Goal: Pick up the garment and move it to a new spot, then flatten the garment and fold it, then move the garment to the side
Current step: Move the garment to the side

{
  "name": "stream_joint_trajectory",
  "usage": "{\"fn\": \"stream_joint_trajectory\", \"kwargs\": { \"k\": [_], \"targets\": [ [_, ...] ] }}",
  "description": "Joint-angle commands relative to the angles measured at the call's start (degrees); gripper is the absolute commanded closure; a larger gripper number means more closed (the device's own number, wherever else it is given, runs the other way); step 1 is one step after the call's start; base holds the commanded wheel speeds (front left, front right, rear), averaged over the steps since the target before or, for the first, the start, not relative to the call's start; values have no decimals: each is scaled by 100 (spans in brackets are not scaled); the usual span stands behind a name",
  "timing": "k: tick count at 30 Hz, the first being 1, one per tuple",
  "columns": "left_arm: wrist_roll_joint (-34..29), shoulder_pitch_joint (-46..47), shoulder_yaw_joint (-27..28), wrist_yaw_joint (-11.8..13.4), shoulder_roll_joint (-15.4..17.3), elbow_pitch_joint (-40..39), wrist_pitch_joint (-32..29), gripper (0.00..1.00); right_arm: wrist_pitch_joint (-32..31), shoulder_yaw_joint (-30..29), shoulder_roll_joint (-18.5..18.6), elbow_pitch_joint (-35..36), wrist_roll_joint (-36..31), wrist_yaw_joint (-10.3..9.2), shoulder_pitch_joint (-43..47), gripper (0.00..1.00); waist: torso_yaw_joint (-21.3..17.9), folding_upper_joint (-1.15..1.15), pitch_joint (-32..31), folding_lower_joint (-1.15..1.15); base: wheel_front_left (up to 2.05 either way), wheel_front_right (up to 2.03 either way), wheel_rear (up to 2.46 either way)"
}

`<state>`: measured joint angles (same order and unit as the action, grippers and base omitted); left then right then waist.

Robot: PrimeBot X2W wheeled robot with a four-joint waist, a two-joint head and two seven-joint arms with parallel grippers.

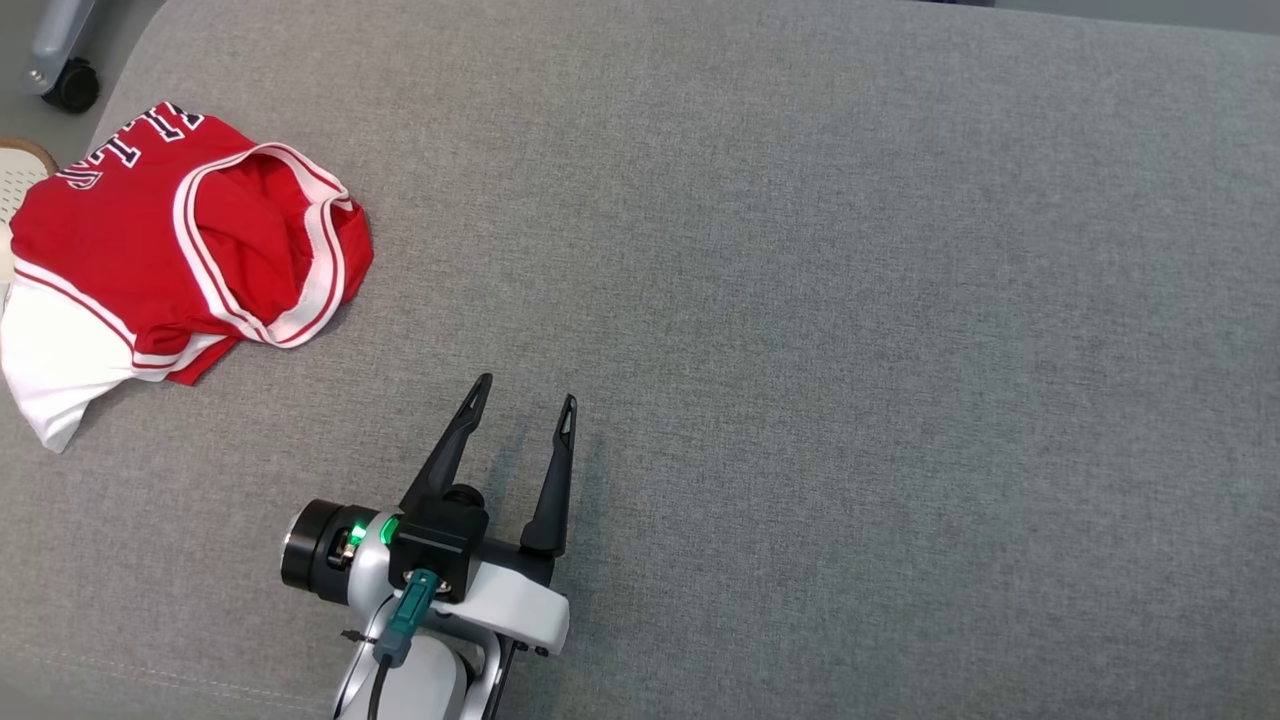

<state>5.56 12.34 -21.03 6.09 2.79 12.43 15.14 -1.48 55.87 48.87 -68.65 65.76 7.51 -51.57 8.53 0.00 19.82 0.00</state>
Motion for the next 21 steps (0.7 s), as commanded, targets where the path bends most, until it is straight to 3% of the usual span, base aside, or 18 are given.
{"fn": "stream_joint_trajectory", "kwargs": {
  "k": [1,19,20,21],
  "targets": [
    [-39,107,21,-16,23,-14,2,0,75,-7,-49,-181,-76,-2,-109,100,0,0,15,0,0,0,0],
    [-76,70,48,-49,22,30,2,0,187,-280,-156,-521,-639,-1,-161,100,-12,0,20,0,0,0,0],
    [-77,60,52,-55,23,35,2,0,220,-303,-215,-518,-631,-1,-163,67,-18,0,12,0,0,0,0],
    [-83,48,54,-63,23,42,2,0,208,-353,-281,-518,-586,-1,-156,51,-25,0,4,0,0,0,0]
  ]
}}
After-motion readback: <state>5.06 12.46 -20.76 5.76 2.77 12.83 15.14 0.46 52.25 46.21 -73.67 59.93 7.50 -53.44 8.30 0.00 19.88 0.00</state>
